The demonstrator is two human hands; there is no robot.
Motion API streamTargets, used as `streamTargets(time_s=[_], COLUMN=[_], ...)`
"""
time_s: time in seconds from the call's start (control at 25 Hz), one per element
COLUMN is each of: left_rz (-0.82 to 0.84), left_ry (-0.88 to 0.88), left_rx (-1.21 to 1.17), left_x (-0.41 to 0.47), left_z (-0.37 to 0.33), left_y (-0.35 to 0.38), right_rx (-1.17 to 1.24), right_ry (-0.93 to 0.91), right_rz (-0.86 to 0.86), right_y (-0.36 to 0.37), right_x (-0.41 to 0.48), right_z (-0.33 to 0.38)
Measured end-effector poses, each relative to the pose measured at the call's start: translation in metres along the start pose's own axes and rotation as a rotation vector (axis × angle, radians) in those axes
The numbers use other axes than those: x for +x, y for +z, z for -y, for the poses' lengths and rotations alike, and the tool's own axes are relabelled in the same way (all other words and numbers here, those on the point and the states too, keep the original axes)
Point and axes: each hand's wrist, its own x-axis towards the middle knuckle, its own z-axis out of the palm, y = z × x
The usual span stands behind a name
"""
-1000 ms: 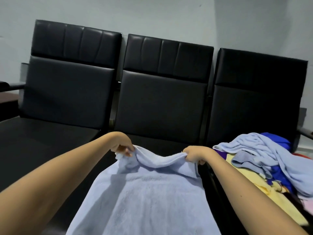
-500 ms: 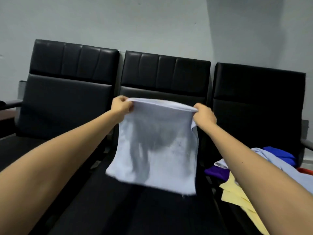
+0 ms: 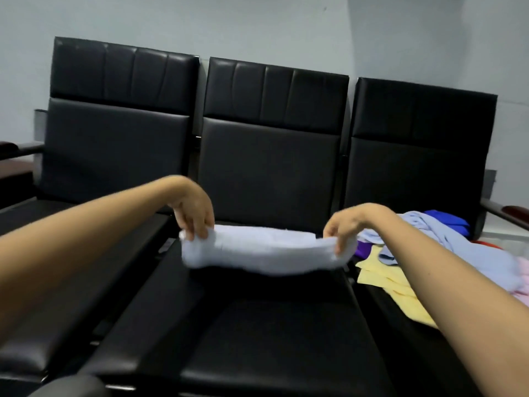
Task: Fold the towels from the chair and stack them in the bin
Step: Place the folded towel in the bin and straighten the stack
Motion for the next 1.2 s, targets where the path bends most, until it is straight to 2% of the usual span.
streamTargets(time_s=[0.08,0.16,0.24,0.4,0.44,0.52,0.56,0.64,0.72,0.76,0.84,0.96,1.04,1.12,1.2], left_rz=[0.213,0.293,0.21,-0.31,-0.406,-0.563,-0.63,-0.589,-0.409,-0.359,-0.406,-0.481,-0.418,-0.296,-0.307], left_ry=[-0.017,-0.027,-0.031,-0.035,-0.037,-0.019,0.049,0.287,0.397,0.367,0.241,-0.057,-0.276,-0.312,-0.254], left_rx=[0.158,0.182,0.115,-0.201,-0.229,-0.045,0.065,0.176,0.284,0.284,0.151,-0.048,-0.206,-0.274,-0.318], left_x=[0.012,0.023,0.031,0.063,0.073,0.095,0.105,0.124,0.138,0.145,0.162,0.166,0.157,0.154,0.148], left_z=[-0.003,-0.002,0.003,0.012,0.013,0.012,0.006,-0.016,-0.043,-0.05,-0.057,-0.073,-0.095,-0.111,-0.105], left_y=[0.031,0.05,0.051,0.035,0.034,0.038,0.045,0.074,0.114,0.13,0.146,0.151,0.151,0.146,0.131], right_rx=[0.18,0.227,0.225,0.122,0.093,0.056,0.07,0.098,0.113,0.121,0.182,0.305,0.285,0.361,0.527], right_ry=[0.047,0.07,0.07,0.114,0.158,0.22,0.229,0.218,0.203,0.199,0.21,0.254,0.26,0.285,0.342], right_rz=[0.327,0.418,0.32,-0.25,-0.343,-0.408,-0.417,-0.404,-0.373,-0.37,-0.407,-0.53,-0.645,-0.679,-0.631], right_y=[0.026,0.044,0.047,0.041,0.044,0.056,0.063,0.075,0.088,0.094,0.106,0.114,0.12,0.123,0.124], right_x=[0.013,0.025,0.033,0.054,0.062,0.076,0.082,0.092,0.1,0.101,0.106,0.11,0.113,0.113,0.115], right_z=[0.002,0.004,0.007,0.006,0.005,0.005,0.007,0.011,0.014,0.016,0.018,0.025,0.03,0.032,0.031])
